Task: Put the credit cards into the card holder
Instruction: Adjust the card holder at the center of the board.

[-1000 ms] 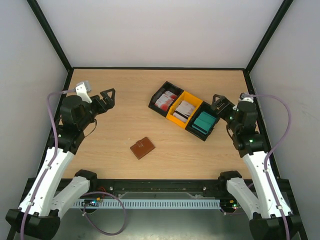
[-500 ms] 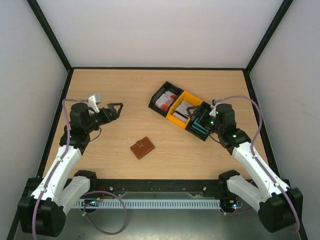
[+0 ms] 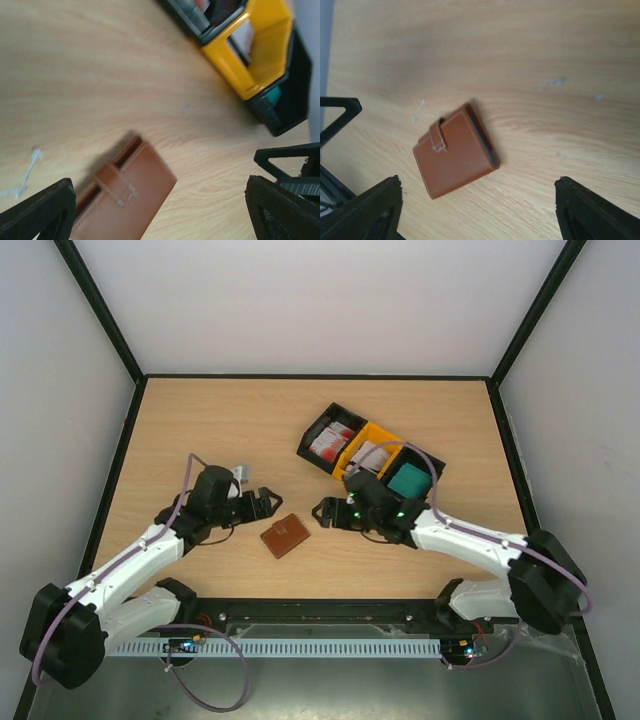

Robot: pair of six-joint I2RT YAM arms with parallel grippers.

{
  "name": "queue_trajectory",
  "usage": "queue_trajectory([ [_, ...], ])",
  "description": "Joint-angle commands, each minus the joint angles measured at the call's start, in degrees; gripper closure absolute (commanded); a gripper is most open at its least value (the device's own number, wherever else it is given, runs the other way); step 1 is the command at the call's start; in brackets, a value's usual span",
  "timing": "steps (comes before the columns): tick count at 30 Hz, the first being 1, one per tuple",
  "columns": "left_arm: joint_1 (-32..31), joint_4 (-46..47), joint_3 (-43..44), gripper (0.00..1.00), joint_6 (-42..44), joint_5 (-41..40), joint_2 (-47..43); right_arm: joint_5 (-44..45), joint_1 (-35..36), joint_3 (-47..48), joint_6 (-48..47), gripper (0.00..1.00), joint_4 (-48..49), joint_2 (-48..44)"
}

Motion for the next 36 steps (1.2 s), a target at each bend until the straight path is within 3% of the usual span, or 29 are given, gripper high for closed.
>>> queue_trajectory([
  [1, -2.6, -8.6, -2.0, 0.09, -4.2, -5.6, -1.3, 3.0, 4.9, 4.9, -3.8, 0.22, 1.0, 7.4],
  [6, -2.8, -9.6, -6.6, 0.34, -6.4, -2.9, -4.4, 2.6, 7.6, 9.2, -5.6, 0.36, 1.7, 16.7],
  [18, -2.9, -5.5, -11.1, 0.49, -8.4, 0.1, -1.0, 1.9, 8.1, 12.1, -5.9, 0.58, 4.1, 26.6],
  [21, -2.9, -3.2, -11.9, 0.59, -8.4, 0.8, 0.7, 1.3, 8.1, 11.1, -5.5, 0.62, 4.7, 27.4],
  [23, -2.9, -2.4, -12.0, 0.66, -8.2, 0.8, 2.2, 1.8, 8.0, 10.7, -5.3, 0.63, 4.7, 27.8],
  [29, -2.9, -1.0, -12.3, 0.7, -7.4, 0.9, 5.2, 0.4, 8.0, 10.5, -2.3, 0.61, 5.6, 27.8],
  [32, -2.9, -0.3, -12.6, 0.79, -7.1, 0.3, 6.2, -0.7, 8.0, 10.6, -1.2, 0.6, 6.2, 28.6],
  [36, -2.9, -2.2, -12.1, 0.86, -6.3, -4.8, 8.0, -1.1, 7.7, 11.2, -2.0, 0.6, 6.3, 29.0],
])
